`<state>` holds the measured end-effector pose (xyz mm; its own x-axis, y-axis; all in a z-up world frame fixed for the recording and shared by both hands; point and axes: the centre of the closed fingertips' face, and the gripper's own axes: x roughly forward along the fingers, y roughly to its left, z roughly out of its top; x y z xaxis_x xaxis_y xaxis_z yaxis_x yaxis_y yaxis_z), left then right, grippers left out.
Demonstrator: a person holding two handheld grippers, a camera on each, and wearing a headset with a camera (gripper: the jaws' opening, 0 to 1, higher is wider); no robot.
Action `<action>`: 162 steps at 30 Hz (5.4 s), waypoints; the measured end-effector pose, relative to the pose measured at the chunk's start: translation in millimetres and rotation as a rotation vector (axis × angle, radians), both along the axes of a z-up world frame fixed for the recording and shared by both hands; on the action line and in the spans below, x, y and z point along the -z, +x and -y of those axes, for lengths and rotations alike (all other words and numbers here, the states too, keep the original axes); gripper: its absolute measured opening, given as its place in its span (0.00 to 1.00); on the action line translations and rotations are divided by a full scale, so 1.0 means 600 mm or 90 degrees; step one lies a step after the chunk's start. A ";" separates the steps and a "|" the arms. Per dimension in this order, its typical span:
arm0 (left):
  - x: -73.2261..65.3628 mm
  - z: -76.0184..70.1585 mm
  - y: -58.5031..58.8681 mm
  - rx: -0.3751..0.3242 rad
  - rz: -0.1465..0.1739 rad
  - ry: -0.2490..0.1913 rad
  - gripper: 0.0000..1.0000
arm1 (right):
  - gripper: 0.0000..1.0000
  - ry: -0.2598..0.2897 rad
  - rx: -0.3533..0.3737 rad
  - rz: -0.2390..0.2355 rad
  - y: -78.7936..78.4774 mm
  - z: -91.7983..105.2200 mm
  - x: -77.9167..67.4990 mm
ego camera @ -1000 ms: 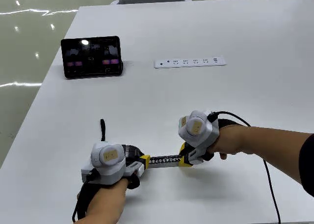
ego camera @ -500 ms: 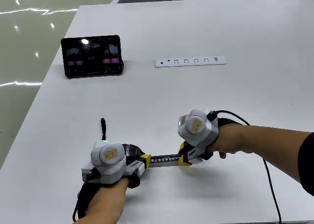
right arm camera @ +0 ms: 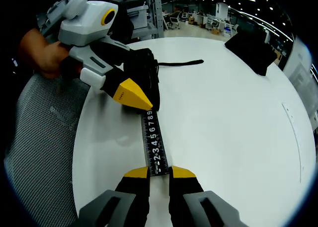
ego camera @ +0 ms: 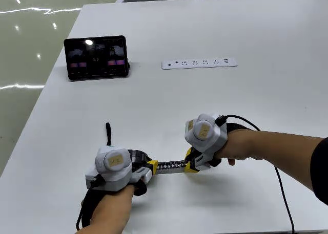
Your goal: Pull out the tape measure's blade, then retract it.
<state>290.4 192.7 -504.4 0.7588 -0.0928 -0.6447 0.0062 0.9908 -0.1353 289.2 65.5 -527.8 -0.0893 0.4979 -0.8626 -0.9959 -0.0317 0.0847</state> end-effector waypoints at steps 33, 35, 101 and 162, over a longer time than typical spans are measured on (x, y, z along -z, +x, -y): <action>-0.001 0.000 -0.003 0.003 -0.003 -0.012 0.63 | 0.11 0.040 0.008 -0.009 -0.010 -0.036 0.000; -0.001 0.000 -0.003 0.003 -0.003 -0.011 0.63 | 0.11 0.042 0.008 -0.011 -0.010 -0.039 -0.001; 0.000 0.004 0.000 0.010 -0.006 -0.022 0.63 | 0.11 0.087 0.013 -0.018 -0.022 -0.102 -0.002; 0.000 0.003 0.001 0.017 -0.013 -0.032 0.66 | 0.12 0.104 0.022 -0.007 -0.026 -0.127 -0.001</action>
<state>291.1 190.7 -504.5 0.7424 -0.1457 -0.6539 0.0299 0.9823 -0.1850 273.5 141.7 -527.1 -0.0793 0.6344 -0.7689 -0.9956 -0.0125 0.0924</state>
